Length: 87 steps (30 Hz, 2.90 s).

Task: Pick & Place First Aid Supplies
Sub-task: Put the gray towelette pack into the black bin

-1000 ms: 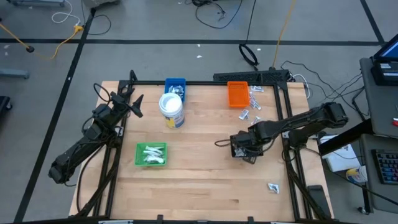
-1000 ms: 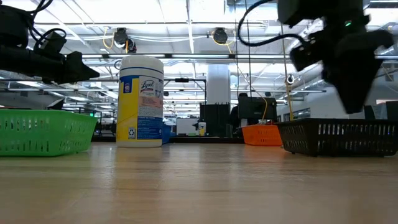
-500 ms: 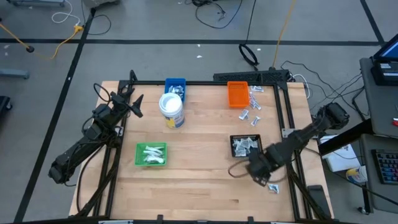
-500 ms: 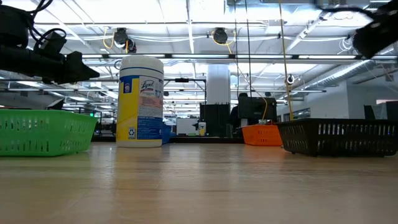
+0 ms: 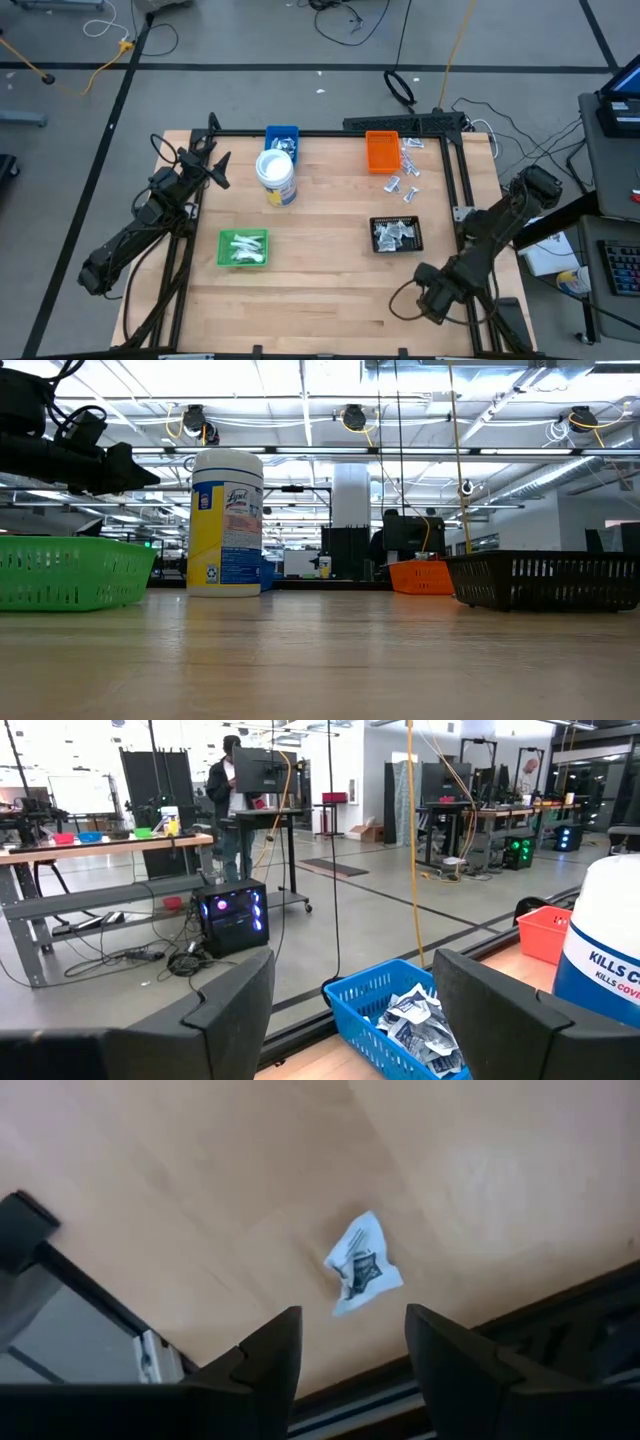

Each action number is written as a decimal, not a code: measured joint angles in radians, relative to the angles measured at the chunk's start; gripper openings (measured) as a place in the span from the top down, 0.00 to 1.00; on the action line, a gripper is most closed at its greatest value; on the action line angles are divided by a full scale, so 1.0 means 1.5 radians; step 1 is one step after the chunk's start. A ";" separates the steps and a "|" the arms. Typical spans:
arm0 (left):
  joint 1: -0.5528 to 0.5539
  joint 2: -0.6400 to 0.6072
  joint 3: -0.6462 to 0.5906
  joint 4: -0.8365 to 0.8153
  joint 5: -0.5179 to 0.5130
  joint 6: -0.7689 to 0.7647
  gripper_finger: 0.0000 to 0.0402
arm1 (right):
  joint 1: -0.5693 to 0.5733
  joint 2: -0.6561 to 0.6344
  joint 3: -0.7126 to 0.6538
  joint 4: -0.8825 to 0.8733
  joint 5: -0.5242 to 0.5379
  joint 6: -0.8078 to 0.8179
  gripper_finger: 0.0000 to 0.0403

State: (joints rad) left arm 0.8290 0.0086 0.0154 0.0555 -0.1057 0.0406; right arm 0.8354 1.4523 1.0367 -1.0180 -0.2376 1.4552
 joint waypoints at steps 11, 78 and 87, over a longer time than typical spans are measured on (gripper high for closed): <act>0.000 0.000 0.000 0.000 0.000 0.000 0.32 | 0.048 0.087 -0.026 0.072 0.018 0.015 0.58; 0.000 0.000 0.000 0.000 0.000 0.000 0.32 | -0.493 -0.036 0.025 -0.008 0.091 -0.904 1.00; 0.000 0.000 0.000 0.000 0.000 0.000 0.32 | -0.500 0.022 0.025 0.035 0.088 -0.923 0.86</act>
State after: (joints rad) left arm 0.8291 0.0086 0.0154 0.0555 -0.1059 0.0406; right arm 0.0857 1.4852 1.0737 -0.9648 -0.1050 0.0711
